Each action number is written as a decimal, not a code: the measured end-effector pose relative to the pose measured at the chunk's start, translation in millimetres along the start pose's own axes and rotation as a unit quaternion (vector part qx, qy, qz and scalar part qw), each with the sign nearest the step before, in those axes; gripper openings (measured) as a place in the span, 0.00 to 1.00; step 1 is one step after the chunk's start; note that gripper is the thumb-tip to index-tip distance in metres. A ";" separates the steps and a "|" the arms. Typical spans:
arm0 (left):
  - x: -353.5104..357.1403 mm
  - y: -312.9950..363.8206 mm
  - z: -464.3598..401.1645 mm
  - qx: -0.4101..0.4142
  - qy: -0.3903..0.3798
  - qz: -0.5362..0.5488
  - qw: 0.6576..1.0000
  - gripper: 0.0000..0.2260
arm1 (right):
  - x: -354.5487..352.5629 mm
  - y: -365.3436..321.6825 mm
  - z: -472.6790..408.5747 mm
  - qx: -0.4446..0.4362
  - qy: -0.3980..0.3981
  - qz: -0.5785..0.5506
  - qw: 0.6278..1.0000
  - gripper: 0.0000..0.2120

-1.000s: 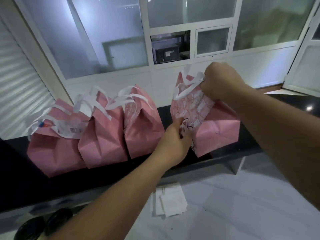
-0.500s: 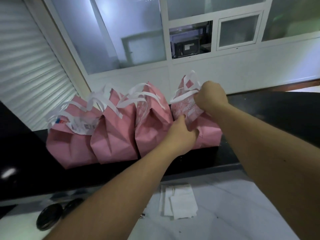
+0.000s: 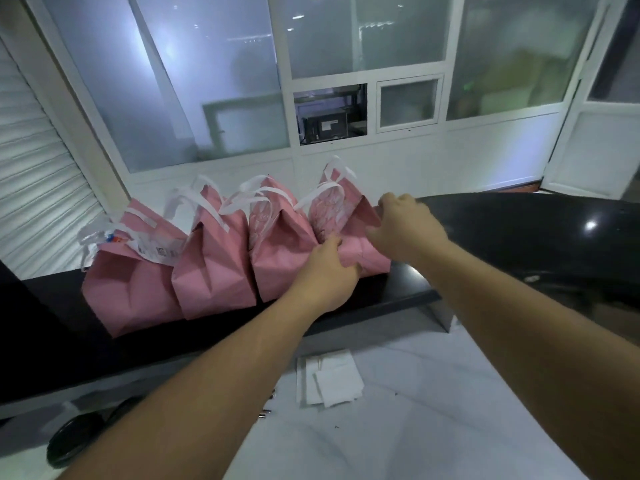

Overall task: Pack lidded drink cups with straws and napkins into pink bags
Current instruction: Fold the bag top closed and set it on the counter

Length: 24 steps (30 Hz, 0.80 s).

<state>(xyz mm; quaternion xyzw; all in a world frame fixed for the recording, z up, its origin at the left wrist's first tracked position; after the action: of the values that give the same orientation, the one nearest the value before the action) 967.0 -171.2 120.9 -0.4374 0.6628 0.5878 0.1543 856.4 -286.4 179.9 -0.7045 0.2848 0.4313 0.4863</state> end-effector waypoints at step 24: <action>221.3 197.1 282.7 0.330 -0.292 -0.014 0.898 0.28 | -53.8 279.1 476.6 0.445 0.093 0.088 0.886 0.24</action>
<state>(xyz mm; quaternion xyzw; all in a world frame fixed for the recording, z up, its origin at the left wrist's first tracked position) 603.2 -15.5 14.9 -0.1790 0.7376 0.4349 0.4845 444.7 54.4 31.0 -0.4232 0.5516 0.2323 0.6802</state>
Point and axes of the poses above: each hand's wrist, its own z-axis away from the middle knuckle, its own x-axis out of the palm, y = z × x, the point moved 8 cm from there along -z, towards the middle knuckle, and after that the axes turned 15 degrees about x, right-handed, at the moved point
